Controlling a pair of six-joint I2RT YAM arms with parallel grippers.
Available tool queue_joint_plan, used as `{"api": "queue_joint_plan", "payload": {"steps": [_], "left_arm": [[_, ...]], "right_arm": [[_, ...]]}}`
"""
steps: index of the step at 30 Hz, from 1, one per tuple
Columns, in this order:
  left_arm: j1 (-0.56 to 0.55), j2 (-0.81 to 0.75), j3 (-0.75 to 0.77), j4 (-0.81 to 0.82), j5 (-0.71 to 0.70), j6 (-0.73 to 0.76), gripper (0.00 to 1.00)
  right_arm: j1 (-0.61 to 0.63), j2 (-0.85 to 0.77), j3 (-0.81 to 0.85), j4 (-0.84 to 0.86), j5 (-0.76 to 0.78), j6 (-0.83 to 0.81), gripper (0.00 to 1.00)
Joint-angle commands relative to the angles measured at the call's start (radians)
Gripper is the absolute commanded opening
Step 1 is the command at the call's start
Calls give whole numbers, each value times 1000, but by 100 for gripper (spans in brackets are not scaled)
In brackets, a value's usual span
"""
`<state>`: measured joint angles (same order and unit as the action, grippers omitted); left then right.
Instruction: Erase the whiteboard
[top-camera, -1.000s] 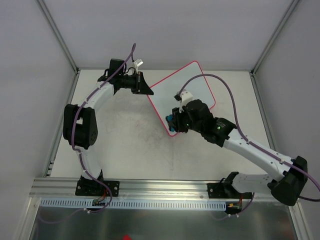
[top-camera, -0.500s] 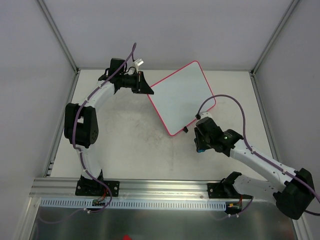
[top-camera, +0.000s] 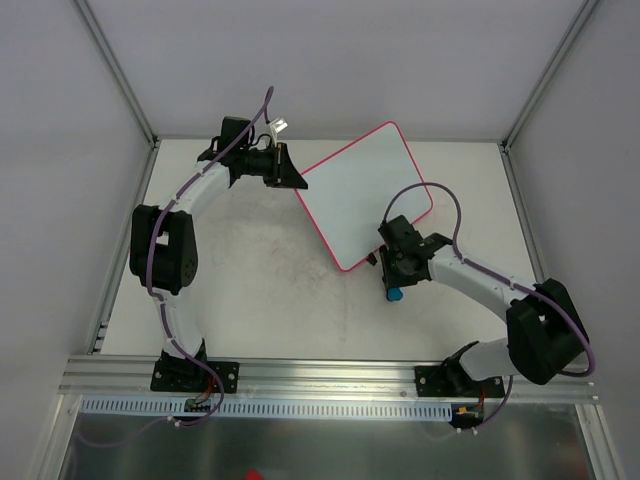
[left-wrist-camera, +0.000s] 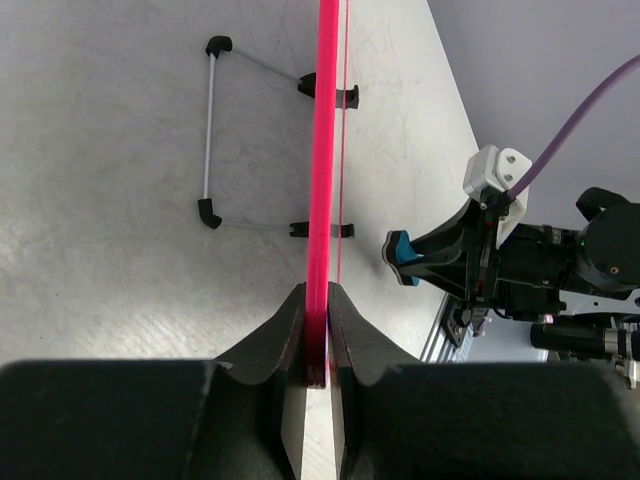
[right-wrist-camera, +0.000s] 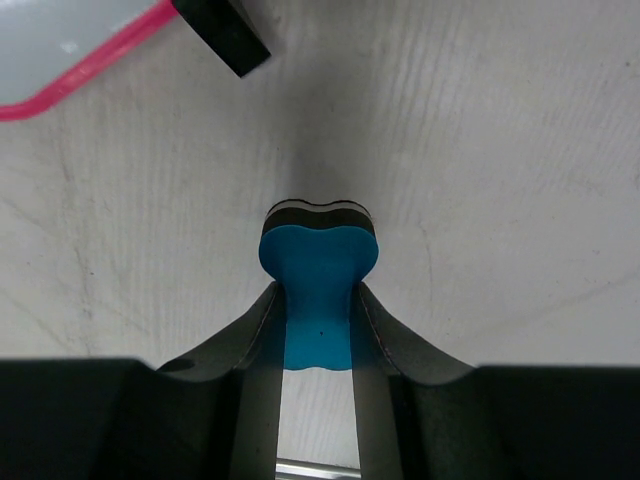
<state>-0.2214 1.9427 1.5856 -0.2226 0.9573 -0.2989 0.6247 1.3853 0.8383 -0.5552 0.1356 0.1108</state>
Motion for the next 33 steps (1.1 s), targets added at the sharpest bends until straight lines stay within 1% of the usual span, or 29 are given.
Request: {"api": "queue_joint_plan", "payload": {"steps": [1, 3, 4, 7, 11, 13, 14, 20, 23, 24, 27, 28, 31, 33], "left_arm": [[-12, 4, 34, 22, -5, 23, 11], [-10, 1, 33, 22, -6, 26, 13], [-10, -1, 33, 22, -6, 27, 13], [-6, -5, 34, 22, -6, 35, 16], [-3, -4, 34, 22, -3, 34, 18], [2, -1, 33, 20, -2, 34, 19], [2, -1, 31, 22, 0, 34, 20], [8, 1, 31, 22, 0, 34, 24], [17, 2, 37, 22, -2, 27, 31], [19, 4, 39, 22, -2, 27, 36], [24, 7, 47, 20, 0, 26, 42], [25, 7, 48, 22, 1, 24, 45], [30, 7, 47, 22, -2, 21, 47], [34, 10, 42, 23, -5, 23, 51]], "right_arm": [[-13, 37, 83, 32, -65, -31, 13], [-17, 53, 96, 32, -73, -33, 27], [-20, 57, 103, 34, -71, -31, 42], [-20, 66, 108, 34, -67, -31, 57], [-22, 72, 110, 32, -68, -40, 62], [-23, 67, 108, 32, -62, -40, 68], [-23, 67, 108, 34, -59, -42, 68], [-26, 46, 113, 34, -47, -51, 69], [-29, 31, 113, 34, -39, -54, 69], [-33, 29, 113, 32, -40, -56, 69], [-39, 24, 110, 32, -44, -60, 69], [-39, 24, 110, 32, -47, -63, 69], [-43, 20, 110, 32, -54, -68, 69], [-49, 15, 113, 32, -57, -71, 69]]}}
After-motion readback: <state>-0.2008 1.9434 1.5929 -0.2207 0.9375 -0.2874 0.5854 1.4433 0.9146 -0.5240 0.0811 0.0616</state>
